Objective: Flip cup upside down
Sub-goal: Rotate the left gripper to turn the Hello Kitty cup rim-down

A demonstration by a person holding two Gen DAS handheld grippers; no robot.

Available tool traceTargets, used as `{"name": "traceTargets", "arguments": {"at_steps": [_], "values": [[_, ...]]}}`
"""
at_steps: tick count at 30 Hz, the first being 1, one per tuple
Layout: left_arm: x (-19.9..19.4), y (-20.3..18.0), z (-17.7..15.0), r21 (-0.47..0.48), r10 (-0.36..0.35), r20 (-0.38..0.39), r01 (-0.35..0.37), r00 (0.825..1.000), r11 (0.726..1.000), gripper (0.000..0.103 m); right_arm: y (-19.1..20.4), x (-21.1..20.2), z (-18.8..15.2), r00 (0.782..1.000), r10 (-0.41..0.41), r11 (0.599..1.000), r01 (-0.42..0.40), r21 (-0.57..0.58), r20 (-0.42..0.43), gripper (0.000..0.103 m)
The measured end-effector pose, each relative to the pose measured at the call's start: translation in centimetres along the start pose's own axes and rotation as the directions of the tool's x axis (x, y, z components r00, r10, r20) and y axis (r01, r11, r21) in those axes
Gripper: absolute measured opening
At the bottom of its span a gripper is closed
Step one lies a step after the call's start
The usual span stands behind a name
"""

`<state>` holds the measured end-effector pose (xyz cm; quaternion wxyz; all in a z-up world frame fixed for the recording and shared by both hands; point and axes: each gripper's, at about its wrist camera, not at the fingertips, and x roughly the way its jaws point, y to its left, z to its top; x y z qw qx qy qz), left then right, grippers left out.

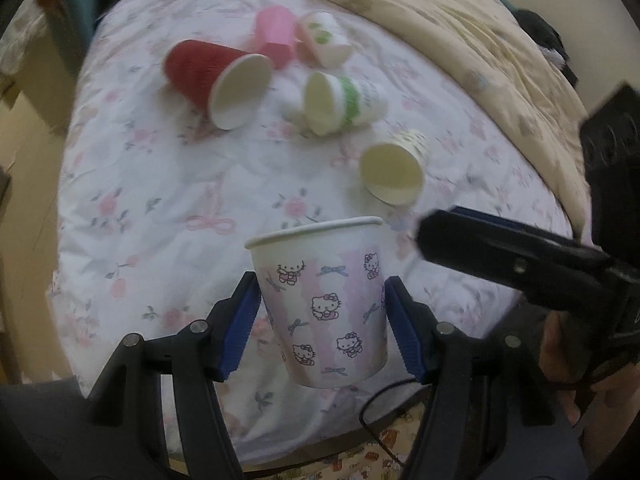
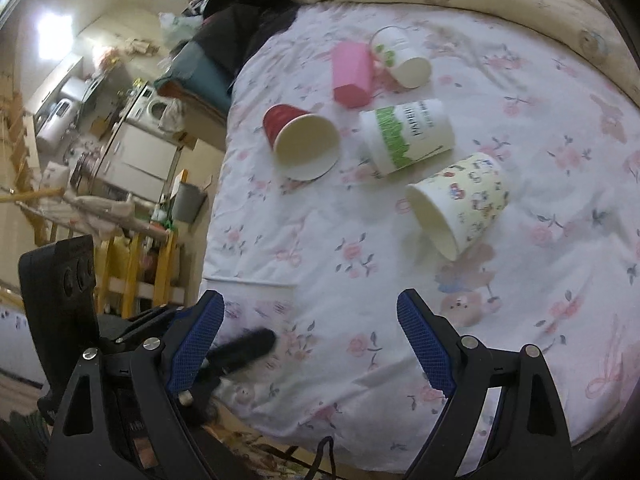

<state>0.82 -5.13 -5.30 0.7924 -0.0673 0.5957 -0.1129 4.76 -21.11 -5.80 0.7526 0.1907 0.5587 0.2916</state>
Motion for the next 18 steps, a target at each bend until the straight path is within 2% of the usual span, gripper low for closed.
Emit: {"name": "traceTargets", "arguments": {"at_steps": [5,10,18], "values": [[-0.4,-0.9,-0.4,0.042,-0.031,0.005,0.031,1.0,0.999,0.059,-0.1,0.5,0.0,1.0,-0.006,1.0,0.007,0.005,-0.022,0.091],[-1.4,-1.7,-0.5,0.081,-0.045,0.046,0.041,0.998,0.996,0.059,-1.3,0.4,0.2,0.999,-0.043,0.998,0.043,0.045,-0.018,0.091],[-2.6,-2.0,-0.1,0.106,-0.025,0.119,0.012,0.993,0.994,0.053,-2.6,1.2,0.0,0.994,-0.084,0.992,0.09,0.089,-0.062,0.091]]}}
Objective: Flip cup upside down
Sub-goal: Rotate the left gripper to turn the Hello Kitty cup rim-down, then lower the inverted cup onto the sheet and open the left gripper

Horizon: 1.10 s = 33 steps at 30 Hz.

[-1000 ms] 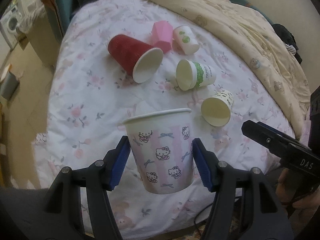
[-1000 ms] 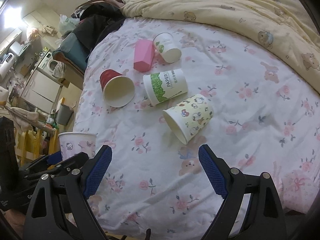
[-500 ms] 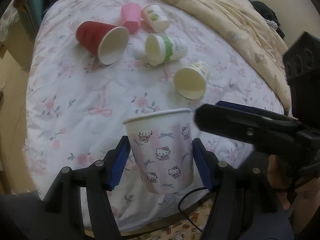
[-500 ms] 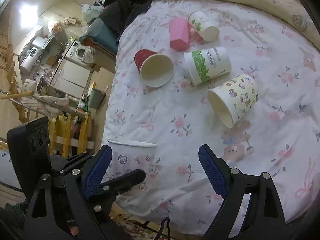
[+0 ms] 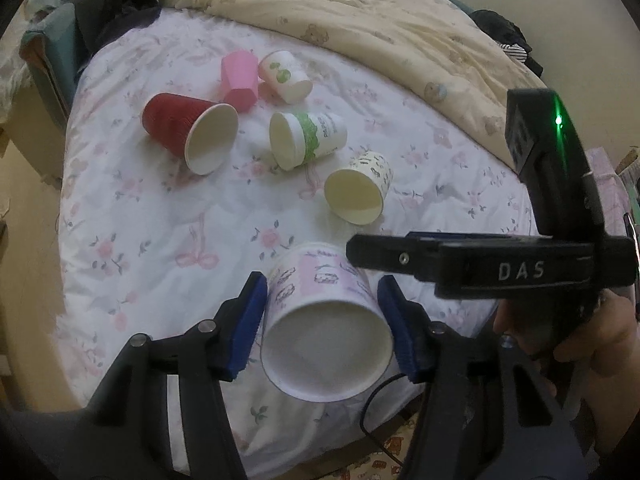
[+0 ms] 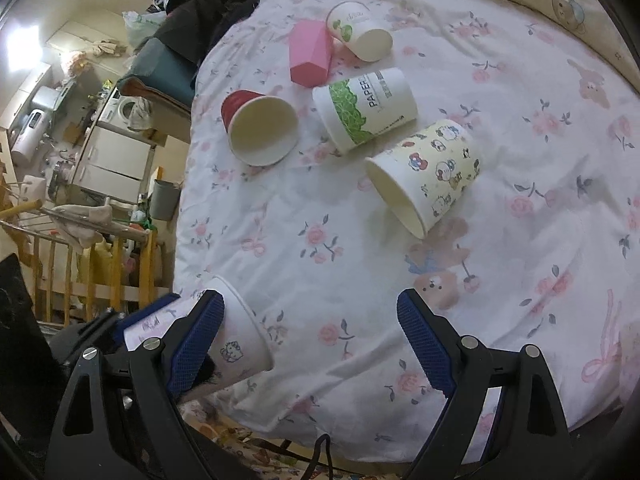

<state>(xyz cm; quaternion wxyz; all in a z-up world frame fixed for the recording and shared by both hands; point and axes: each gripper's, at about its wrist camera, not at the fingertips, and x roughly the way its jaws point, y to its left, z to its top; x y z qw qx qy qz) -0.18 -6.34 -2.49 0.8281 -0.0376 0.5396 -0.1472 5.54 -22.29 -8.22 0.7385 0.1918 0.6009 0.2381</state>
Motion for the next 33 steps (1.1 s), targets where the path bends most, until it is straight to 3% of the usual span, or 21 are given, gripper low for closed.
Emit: {"name": "traceTargets", "arguments": {"at_steps": [5,10,15,21,33], "values": [[-0.1,0.3,0.1,0.0,0.015,0.012,-0.015,1.0,1.0,0.052,-0.7,0.1,0.0,1.0,-0.003,0.999,0.003,0.032,-0.009,0.091],[0.7,2.0,1.0,-0.045,0.075,-0.021,-0.075,0.997,0.996,0.052,-2.0,-2.9,0.5,0.994,0.003,0.995,-0.014,0.098,0.106,0.091],[2.6,3.6,4.5,-0.083,0.138,-0.101,-0.147,0.985,0.986,0.052,-3.3,-5.5,0.0,0.983,-0.034,0.992,0.01,0.129,0.181,0.091],[7.3,3.4,7.1,-0.099,0.18,-0.176,-0.199,0.968,0.975,0.052,-5.2,-7.0,-0.4,0.978,-0.062,0.984,0.027,0.174,0.198,0.091],[13.5,1.6,7.8,-0.092,0.218,-0.235,-0.245,0.947,0.965,0.052,-6.0,-7.5,-0.1,0.976,-0.073,0.981,0.033,0.193,0.207,0.091]]}}
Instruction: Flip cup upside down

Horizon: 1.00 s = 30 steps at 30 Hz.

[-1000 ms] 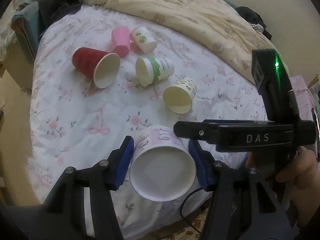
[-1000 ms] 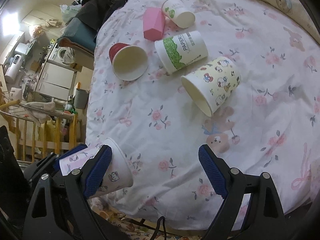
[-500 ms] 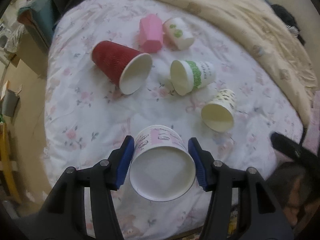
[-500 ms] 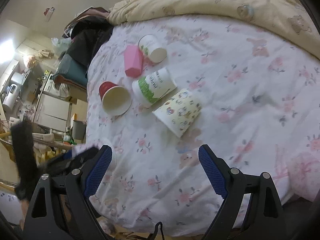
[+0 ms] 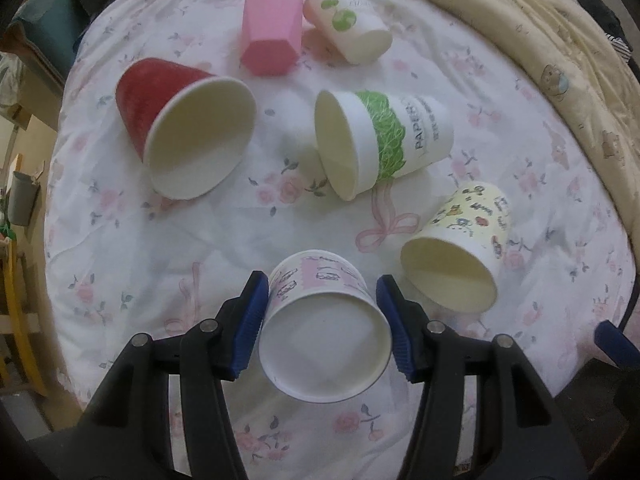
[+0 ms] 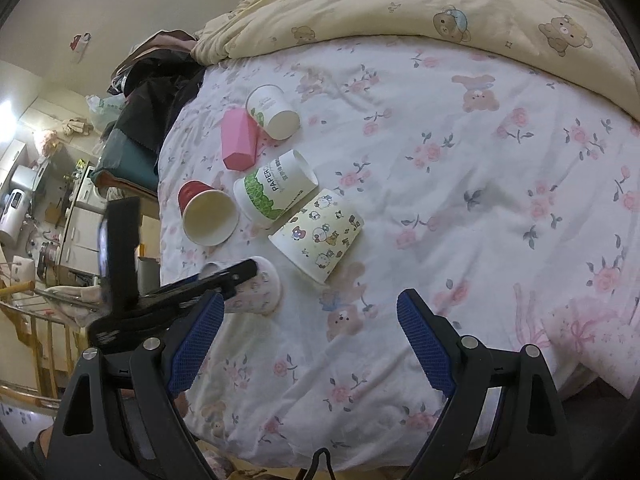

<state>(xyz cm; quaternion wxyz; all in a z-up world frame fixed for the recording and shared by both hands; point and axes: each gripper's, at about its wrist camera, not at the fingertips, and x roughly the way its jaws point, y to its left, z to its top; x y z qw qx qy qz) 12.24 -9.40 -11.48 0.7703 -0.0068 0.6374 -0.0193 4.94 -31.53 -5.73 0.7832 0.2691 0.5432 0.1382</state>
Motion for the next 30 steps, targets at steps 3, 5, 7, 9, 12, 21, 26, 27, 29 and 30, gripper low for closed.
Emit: {"name": "traceTargets", "arguments": {"at_steps": [3,5,7,9,12,21,26,27,29,30], "values": [[0.6,0.5,-0.1,-0.036,-0.004,-0.018,0.004,1.0,0.999,0.053,0.2,0.0,0.0,1.0,0.005,1.0,-0.005,-0.002,-0.003,0.091],[0.8,0.9,0.0,-0.054,-0.017,-0.015,0.016,1.0,0.998,0.053,0.3,0.2,-0.1,1.0,0.007,1.0,-0.007,-0.007,-0.008,0.091],[0.8,1.1,0.0,-0.055,-0.018,-0.01,0.017,1.0,0.998,0.053,0.4,0.3,-0.1,1.0,0.005,1.0,-0.005,-0.011,-0.012,0.091],[0.8,1.1,-0.1,-0.054,-0.018,-0.005,0.017,1.0,0.998,0.054,0.4,0.4,-0.1,1.0,0.005,1.0,-0.005,-0.01,-0.015,0.091],[0.8,0.9,-0.1,-0.038,-0.006,0.004,0.006,1.0,0.999,0.054,0.4,0.5,-0.1,1.0,0.0,1.0,-0.001,-0.01,-0.012,0.091],[0.1,0.4,0.1,-0.016,0.018,0.032,-0.018,0.999,1.0,0.094,0.5,0.9,-0.3,1.0,-0.017,1.0,0.017,-0.016,-0.015,0.091],[-0.7,-0.1,0.0,-0.002,0.008,0.035,-0.008,0.999,1.0,0.094,0.6,0.9,-0.5,1.0,-0.024,0.999,0.024,-0.03,-0.015,0.091],[-1.0,-0.2,0.0,-0.002,0.01,0.042,-0.01,0.999,1.0,0.094,0.7,0.8,-0.5,1.0,-0.029,0.999,0.028,-0.035,-0.012,0.091],[-1.9,-0.1,-0.2,-0.003,0.008,0.06,-0.008,0.998,1.0,0.094,0.8,0.7,-0.5,0.999,-0.033,0.999,0.033,-0.042,-0.004,0.091],[-2.7,-0.1,-0.4,0.0,0.008,0.074,-0.008,0.997,1.0,0.094,0.9,0.6,-0.5,0.999,-0.035,0.998,0.035,-0.049,0.002,0.091]]}}
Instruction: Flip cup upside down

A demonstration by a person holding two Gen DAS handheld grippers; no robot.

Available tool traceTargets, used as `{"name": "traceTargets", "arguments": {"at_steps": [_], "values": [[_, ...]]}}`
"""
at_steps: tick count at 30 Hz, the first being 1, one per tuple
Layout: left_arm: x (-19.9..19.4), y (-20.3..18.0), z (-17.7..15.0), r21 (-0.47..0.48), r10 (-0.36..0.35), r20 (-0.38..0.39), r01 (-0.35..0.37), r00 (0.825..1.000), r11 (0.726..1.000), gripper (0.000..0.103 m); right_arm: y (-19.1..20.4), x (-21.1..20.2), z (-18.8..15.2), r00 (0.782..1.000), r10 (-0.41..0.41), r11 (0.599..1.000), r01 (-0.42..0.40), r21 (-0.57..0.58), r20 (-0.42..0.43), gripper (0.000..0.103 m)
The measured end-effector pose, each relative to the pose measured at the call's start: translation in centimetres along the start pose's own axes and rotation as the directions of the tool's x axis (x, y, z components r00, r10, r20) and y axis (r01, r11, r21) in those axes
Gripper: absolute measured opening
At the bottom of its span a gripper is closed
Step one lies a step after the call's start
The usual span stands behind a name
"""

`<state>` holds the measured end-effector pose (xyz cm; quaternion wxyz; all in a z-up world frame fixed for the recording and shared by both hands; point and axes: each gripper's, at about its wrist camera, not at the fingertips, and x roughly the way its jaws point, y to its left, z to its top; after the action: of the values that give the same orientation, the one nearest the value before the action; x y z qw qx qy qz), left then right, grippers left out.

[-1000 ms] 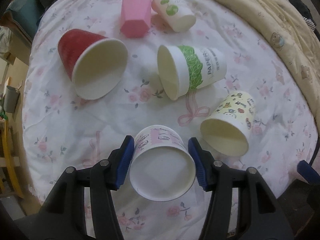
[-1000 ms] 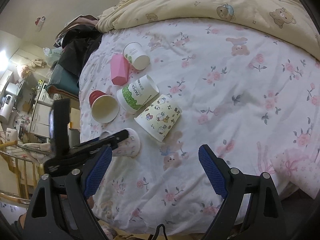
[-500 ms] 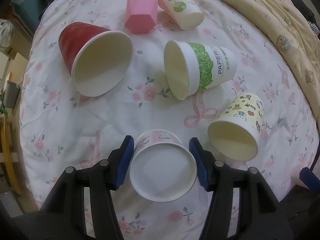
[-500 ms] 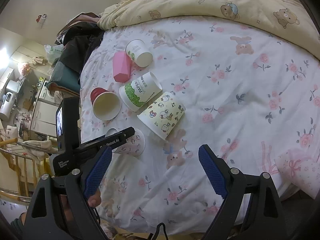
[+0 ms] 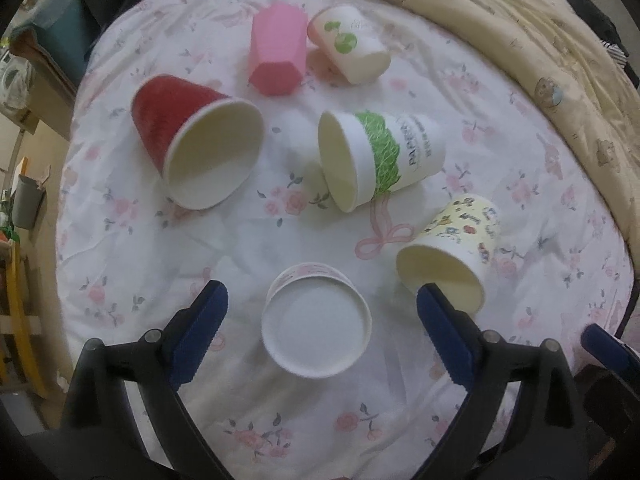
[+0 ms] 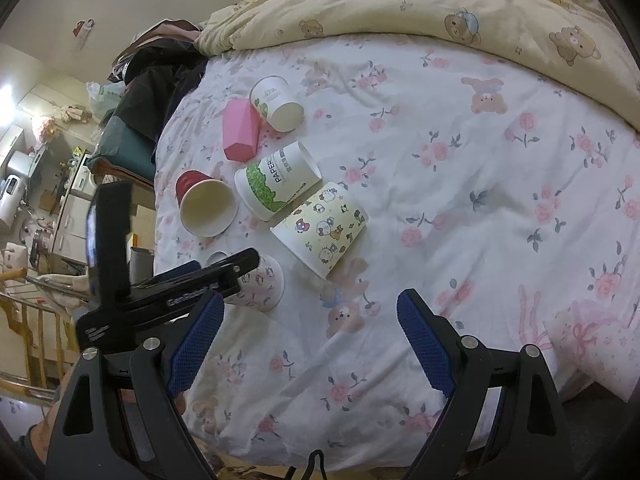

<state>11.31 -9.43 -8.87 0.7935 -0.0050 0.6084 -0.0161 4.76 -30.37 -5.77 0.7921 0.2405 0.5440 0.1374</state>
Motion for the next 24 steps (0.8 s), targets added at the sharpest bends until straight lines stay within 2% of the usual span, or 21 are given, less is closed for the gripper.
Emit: {"name": "traceTargets", "arguments": {"at_steps": [4,7,10,15,19,22,24], "values": [[-3.6,0.2,-0.7,0.023,0.001,0.078,-0.002,0.997,1.0,0.094,0.4,-0.2,-0.1,1.0,0.007,1.0,-0.006,-0.02,0.011,0.091],[-6.8,1.2,-1.5,0.006,-0.01,0.161,0.009,0.987,1.0,0.094,0.9,-0.4,-0.3,1.0,0.002,0.999,-0.002,-0.045,0.021,0.091],[-9.6,2.7,-2.4,-0.021,0.002,0.244,0.004,0.97,1.0,0.094,1.6,-0.7,-0.7,0.999,-0.005,0.997,0.008,-0.08,0.037,0.091],[-12.8,5.2,-6.0,-0.052,0.042,0.371,-0.025,0.928,0.998,0.094,3.0,-1.9,-2.0,0.997,-0.009,0.988,0.021,-0.15,0.079,0.091],[-13.7,6.4,-9.1,-0.065,0.076,0.414,-0.053,0.907,0.996,0.094,4.7,-3.6,-3.7,0.987,-0.025,0.969,0.062,-0.239,0.157,0.091],[-14.0,6.9,-11.0,-0.079,0.07,0.415,-0.04,0.907,0.996,0.094,5.2,-4.0,-4.9,0.983,-0.029,0.966,0.074,-0.247,0.184,0.091],[-14.1,7.5,-12.5,-0.097,0.062,0.429,-0.023,0.901,0.995,0.098,5.5,-4.2,-6.0,0.975,-0.036,0.96,0.095,-0.263,0.219,0.091]]}}
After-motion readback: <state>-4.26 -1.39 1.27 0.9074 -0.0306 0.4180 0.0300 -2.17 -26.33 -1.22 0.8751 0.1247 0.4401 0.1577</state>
